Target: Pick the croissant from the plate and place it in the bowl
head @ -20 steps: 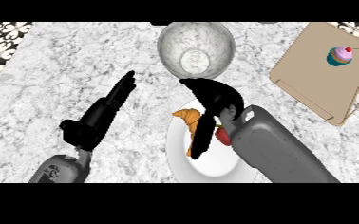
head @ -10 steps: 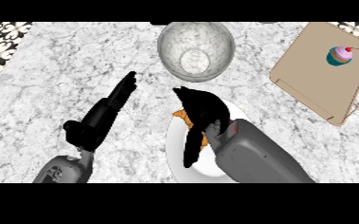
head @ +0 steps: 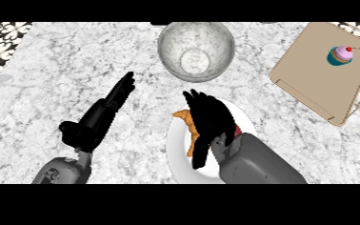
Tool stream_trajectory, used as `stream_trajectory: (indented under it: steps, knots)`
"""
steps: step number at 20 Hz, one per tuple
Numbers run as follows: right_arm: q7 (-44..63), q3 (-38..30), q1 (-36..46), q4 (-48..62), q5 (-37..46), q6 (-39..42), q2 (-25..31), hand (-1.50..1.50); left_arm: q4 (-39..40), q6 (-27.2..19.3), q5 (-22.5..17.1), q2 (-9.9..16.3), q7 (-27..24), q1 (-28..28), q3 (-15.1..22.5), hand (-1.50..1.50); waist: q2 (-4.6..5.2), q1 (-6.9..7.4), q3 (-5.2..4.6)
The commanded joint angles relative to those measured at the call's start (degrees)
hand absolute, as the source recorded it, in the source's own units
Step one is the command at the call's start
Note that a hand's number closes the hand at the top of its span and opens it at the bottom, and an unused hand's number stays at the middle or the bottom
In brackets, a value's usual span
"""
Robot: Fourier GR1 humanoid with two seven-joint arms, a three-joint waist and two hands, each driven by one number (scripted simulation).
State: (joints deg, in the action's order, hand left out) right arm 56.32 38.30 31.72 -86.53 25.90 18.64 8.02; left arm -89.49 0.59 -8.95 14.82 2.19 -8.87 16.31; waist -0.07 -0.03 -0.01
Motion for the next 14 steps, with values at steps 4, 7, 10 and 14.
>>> stream_trajectory:
  steps: [4,7,10,14]
  knots:
    - [1.3,-2.6,-0.6,5.7,7.1,-0.5,-4.5,-1.5,-1.3,0.2,2.3,-2.7,3.3,-1.2,-0.2,0.0,0.07,0.18,0.01]
    - [0.7,-2.5,-6.6,1.1,8.4,1.2,-3.1,-1.5,-0.3,3.9,1.2,-1.0,-0.5,1.4,-3.1,0.0,0.03,0.03,0.0]
    - [-5.5,-7.3,-1.8,10.9,8.6,2.2,-4.3,-1.5,0.8,2.6,3.3,-3.8,-1.0,0.9,-2.0,0.0,0.13,0.25,0.0]
    - [-8.5,-7.0,-5.0,11.4,12.5,0.2,-5.8,-1.5,-2.4,3.7,3.3,-3.2,3.7,-1.0,-4.7,0.0,0.06,0.24,0.02]
